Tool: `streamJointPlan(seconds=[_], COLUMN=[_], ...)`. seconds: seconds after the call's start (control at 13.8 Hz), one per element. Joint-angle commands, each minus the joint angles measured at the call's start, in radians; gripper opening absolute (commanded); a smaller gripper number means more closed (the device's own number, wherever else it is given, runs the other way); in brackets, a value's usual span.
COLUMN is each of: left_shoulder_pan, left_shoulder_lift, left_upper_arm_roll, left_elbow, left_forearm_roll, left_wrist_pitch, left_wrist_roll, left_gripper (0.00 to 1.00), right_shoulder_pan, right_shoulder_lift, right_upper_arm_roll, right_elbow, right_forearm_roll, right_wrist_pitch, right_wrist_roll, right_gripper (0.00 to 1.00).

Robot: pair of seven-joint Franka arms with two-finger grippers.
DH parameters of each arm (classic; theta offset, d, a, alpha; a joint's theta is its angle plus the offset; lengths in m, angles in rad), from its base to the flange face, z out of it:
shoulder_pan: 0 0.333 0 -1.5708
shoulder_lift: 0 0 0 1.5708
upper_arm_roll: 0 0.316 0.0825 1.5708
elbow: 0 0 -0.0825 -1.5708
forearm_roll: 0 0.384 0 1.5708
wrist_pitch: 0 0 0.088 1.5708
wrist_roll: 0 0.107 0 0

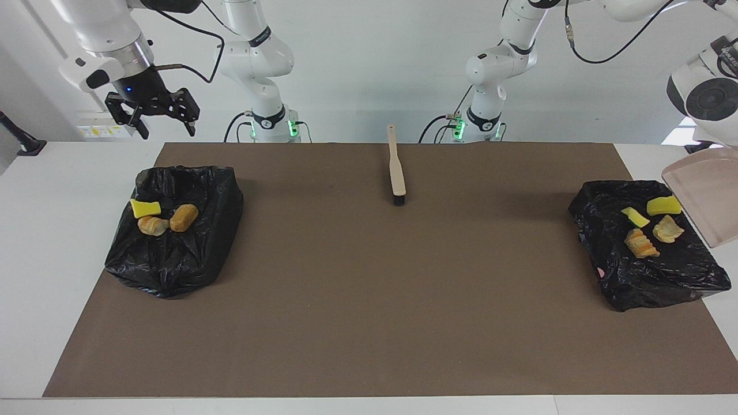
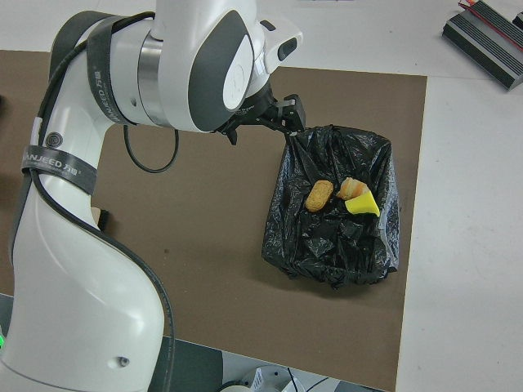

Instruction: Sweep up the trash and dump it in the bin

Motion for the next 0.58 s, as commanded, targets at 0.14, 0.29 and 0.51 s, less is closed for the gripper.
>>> streamJointPlan(seconds=[0.14,0.29,0.51], left_shoulder_pan=[-0.086,-0.128,-0.180], left_shoulder_lift=[-0.009,-0.009,-0.017], left_upper_arm_roll=[0.010,0.010,0.010], left_elbow=[-0.002,-0.005,-0.017], left_forearm_roll=[-0.183,-0.273,-0.403], left_wrist_pitch=[-0.010,-0.021,-0.050], left_wrist_roll=[-0.058,-0.061,-0.091], left_gripper=[0.00,0.00,0.00], right_shoulder_pan=[0.000,-0.011,-0.032], right_shoulder_lift=[-0.003,0.000,0.003], right_upper_arm_roll=[0.004,0.036,0.065], right_elbow=[0.012,0.016,0.062], right_forearm_roll=[0.011,0.002,0.008], right_wrist_pitch=[-0.043,-0.072,-0.084], right_wrist_roll=[0.027,0.094,0.122], right_gripper=[1.00,1.00,1.00])
